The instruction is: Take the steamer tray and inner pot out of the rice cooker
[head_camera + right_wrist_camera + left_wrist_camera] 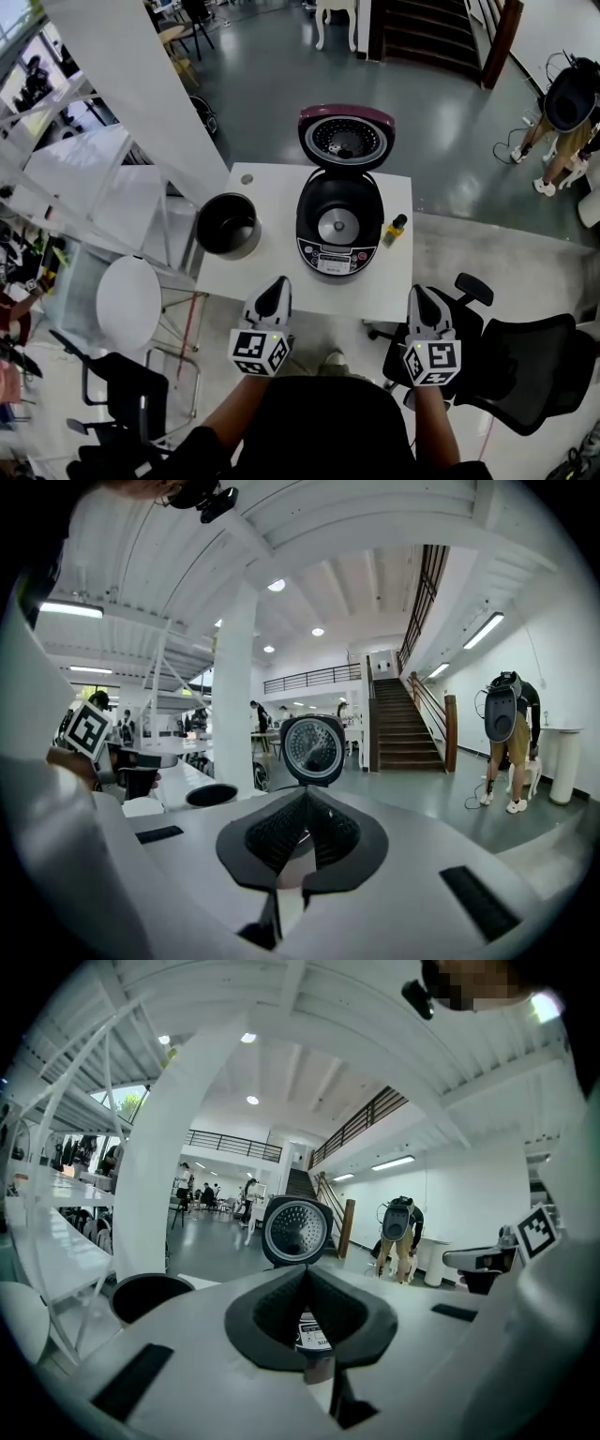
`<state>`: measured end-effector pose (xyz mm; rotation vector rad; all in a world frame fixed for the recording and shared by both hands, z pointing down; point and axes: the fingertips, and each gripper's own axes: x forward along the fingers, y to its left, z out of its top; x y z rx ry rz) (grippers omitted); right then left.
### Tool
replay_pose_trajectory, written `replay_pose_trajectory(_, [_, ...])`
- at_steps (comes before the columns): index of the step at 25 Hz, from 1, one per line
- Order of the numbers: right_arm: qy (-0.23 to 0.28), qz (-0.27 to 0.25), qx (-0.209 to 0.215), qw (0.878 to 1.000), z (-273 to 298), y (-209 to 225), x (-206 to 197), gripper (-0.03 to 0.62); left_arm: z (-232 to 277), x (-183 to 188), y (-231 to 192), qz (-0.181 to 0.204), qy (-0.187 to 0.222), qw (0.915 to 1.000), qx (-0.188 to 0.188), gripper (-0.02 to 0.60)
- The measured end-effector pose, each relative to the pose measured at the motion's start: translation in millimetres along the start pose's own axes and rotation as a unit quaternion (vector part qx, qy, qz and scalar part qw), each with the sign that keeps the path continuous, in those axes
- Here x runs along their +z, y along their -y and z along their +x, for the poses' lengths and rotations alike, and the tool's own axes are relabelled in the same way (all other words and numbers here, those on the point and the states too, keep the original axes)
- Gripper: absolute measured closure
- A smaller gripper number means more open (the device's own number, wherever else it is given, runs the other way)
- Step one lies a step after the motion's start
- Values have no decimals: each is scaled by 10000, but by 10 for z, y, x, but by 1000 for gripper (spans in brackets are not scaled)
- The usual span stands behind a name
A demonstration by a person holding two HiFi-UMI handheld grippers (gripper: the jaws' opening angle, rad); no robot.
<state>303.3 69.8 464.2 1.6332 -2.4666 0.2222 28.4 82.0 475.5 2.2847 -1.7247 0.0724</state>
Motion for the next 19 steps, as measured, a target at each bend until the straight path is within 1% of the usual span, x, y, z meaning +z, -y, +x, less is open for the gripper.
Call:
replay_pose_trajectory(4, [15, 5, -41, 10000, -23, 34, 9, 594, 0, -92, -40, 50, -90, 9999, 33, 577])
replay_pose_trajectory(7, [-12, 19, -122, 9999, -23, 79, -9, 594, -2, -143, -19, -22, -63, 10000, 31, 577])
replay_pose_trajectory(13, [-59, -33, -89, 9999, -28, 45, -76, 594, -47, -268, 30, -118, -162, 9998, 58, 577])
replay_pose_trajectory(16, [-73, -2, -83, 9999, -37, 44, -119, 594, -64, -320, 18, -57, -263, 9996, 110, 577])
replay_pose_trajectory(19, [-86, 8, -72, 9999, -50, 53, -152, 594, -77, -376, -23, 52, -438, 9987, 262, 577])
